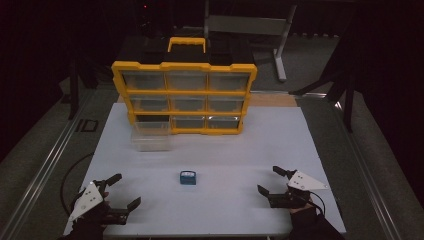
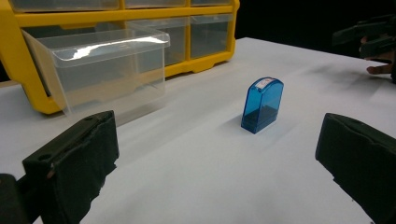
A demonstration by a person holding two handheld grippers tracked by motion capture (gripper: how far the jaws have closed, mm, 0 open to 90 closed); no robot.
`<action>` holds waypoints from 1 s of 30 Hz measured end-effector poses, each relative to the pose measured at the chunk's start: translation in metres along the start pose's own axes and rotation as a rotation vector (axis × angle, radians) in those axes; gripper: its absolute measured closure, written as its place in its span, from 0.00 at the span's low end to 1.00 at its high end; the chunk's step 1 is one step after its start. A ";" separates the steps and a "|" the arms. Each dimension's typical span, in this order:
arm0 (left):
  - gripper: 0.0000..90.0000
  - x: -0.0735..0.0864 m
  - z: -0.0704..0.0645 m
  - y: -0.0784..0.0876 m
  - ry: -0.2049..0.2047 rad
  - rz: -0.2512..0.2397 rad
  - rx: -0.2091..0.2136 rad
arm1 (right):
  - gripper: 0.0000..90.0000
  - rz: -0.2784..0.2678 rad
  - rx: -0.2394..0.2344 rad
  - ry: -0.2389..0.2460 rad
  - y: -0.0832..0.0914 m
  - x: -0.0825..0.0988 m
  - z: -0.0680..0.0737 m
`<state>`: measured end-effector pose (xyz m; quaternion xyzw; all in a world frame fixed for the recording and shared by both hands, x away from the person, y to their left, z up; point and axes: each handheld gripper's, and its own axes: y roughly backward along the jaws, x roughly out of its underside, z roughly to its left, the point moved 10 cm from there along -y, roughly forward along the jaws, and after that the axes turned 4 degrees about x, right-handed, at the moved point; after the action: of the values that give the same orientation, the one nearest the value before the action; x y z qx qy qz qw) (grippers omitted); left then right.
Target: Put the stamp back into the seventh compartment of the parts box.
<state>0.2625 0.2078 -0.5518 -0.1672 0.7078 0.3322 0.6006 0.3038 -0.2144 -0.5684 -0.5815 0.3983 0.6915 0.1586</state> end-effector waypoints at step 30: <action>0.00 -0.010 -0.004 0.000 0.001 -0.024 0.016 | 0.12 -0.013 0.002 -0.005 0.002 -0.002 0.000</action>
<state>0.2622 0.2033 -0.5417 -0.1707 0.7087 0.3192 0.6055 0.3027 -0.2155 -0.5657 -0.5822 0.3948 0.6915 0.1644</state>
